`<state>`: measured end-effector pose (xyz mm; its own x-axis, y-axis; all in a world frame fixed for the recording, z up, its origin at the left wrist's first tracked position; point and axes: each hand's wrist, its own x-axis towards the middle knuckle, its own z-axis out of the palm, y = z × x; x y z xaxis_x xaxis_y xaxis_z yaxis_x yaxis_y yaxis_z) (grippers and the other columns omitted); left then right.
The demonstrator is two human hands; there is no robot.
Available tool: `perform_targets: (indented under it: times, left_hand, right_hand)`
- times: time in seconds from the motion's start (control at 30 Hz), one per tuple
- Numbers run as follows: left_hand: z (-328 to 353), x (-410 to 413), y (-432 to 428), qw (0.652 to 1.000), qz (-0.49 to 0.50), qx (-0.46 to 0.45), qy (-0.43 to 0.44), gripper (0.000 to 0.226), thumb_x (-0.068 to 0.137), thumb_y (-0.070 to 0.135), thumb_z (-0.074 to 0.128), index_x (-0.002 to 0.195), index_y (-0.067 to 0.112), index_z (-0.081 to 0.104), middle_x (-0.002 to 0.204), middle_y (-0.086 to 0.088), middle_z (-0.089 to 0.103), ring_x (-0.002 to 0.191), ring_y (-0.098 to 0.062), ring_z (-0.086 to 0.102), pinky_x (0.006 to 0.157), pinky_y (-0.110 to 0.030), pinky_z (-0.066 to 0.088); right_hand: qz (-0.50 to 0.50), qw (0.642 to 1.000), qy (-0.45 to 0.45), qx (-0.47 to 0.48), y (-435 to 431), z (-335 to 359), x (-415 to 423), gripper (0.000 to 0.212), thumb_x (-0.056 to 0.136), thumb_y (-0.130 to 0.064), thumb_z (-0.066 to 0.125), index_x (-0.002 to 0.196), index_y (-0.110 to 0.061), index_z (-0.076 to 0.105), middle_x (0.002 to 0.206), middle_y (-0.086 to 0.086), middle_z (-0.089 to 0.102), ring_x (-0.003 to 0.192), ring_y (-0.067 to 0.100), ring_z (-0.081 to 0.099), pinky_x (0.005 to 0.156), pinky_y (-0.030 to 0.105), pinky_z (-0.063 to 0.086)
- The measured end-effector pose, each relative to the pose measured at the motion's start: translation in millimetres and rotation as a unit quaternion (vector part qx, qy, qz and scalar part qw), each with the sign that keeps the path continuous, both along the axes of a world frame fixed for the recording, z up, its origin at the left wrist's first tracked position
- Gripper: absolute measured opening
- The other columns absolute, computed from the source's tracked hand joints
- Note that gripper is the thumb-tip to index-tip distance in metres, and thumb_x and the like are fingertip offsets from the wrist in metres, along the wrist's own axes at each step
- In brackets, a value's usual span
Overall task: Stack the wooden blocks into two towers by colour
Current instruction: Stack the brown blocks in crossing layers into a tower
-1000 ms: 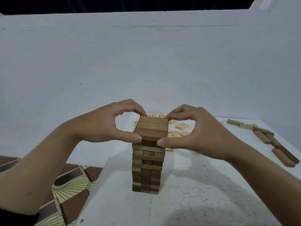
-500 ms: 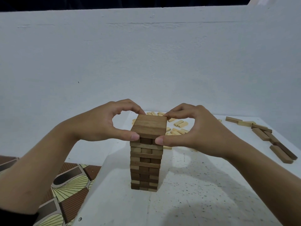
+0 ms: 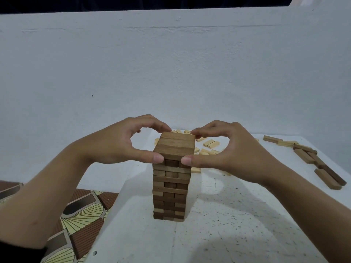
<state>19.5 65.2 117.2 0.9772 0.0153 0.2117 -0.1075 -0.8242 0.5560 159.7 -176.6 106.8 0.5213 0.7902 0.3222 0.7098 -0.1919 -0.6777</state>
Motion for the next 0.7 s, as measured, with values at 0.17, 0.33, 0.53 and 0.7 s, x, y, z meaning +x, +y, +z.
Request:
perform_targets:
  times: [0.17,0.33,0.53,0.7]
  left_hand:
    - [0,-1,-2,1.0,0.01,-0.015,-0.019,0.074,0.065,0.088,0.064,0.129,0.054,0.055,0.134,0.023,0.059,0.133,-0.001,0.049,0.101,-0.033,0.036]
    - [2,-1,-17,0.991,0.028,-0.084,-0.103,0.048,0.087,0.067,0.057,0.125,0.038,0.065,0.127,0.015,0.066,0.13,-0.01,0.055,0.106,-0.041,0.045]
    - [7,2,-44,0.976,0.063,-0.081,-0.191,0.024,0.099,0.041,0.057,0.108,0.025,0.073,0.112,0.013,0.07,0.116,-0.01,0.062,0.099,-0.039,0.049]
    - [16,1,-65,0.97,0.071,-0.055,-0.227,0.017,0.096,0.036,0.062,0.102,0.026,0.075,0.103,0.013,0.071,0.096,-0.003,0.063,0.087,-0.027,0.045]
  right_hand:
    - [-0.02,0.998,0.017,0.06,-1,-3,-1,0.064,0.06,-0.074,0.071,0.116,-0.042,0.072,0.111,-0.023,0.068,0.111,-0.007,0.059,0.086,0.018,0.038]
    - [-0.03,0.988,0.067,0.139,0,-6,-2,0.044,0.078,-0.065,0.063,0.108,-0.033,0.073,0.107,-0.016,0.071,0.108,0.002,0.064,0.106,0.042,0.045]
    - [-0.04,0.981,0.106,0.158,-6,-10,-1,0.021,0.095,-0.044,0.06,0.098,-0.024,0.068,0.099,-0.01,0.072,0.104,0.006,0.066,0.101,0.04,0.048]
    - [-0.053,0.977,0.108,0.177,-18,-11,-2,0.017,0.097,-0.033,0.062,0.091,-0.021,0.071,0.091,-0.011,0.072,0.092,0.003,0.066,0.078,0.019,0.046]
